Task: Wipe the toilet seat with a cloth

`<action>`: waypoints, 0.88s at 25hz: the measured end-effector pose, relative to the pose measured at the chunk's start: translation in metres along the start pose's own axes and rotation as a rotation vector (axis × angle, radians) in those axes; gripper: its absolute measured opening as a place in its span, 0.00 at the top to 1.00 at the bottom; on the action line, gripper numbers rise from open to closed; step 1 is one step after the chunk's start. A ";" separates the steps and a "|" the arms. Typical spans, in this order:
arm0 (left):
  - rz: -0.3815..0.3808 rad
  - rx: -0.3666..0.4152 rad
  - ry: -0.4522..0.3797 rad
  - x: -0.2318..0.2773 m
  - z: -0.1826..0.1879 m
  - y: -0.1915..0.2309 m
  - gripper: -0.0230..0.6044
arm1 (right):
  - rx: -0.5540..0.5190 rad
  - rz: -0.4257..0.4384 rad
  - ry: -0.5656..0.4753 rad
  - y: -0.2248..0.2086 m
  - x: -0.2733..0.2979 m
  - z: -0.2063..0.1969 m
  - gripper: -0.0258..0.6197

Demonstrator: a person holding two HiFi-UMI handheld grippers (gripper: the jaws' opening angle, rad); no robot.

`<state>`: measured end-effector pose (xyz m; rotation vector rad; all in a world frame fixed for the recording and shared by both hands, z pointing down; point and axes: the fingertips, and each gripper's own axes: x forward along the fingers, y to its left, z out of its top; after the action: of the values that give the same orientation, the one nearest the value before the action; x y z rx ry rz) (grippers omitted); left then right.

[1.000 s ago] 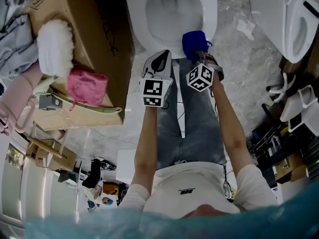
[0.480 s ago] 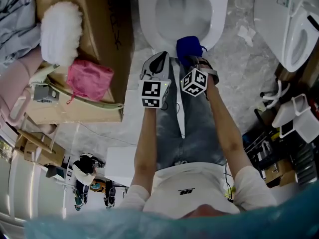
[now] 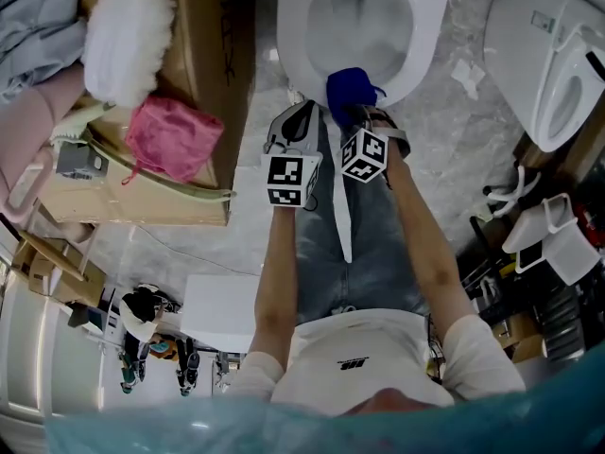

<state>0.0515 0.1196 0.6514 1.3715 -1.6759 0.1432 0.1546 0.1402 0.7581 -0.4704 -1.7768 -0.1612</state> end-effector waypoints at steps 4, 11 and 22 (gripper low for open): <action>0.022 -0.023 -0.011 -0.004 0.002 0.005 0.95 | -0.017 0.016 -0.023 0.000 0.004 0.016 0.93; 0.062 -0.055 -0.028 -0.007 0.003 0.019 0.95 | -0.067 0.040 -0.067 -0.006 0.010 0.048 0.93; 0.100 -0.099 -0.055 -0.009 0.012 0.034 0.95 | -0.125 0.079 -0.113 -0.020 0.015 0.078 0.93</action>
<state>0.0165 0.1312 0.6531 1.2287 -1.7744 0.0800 0.0734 0.1534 0.7551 -0.6492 -1.8619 -0.1941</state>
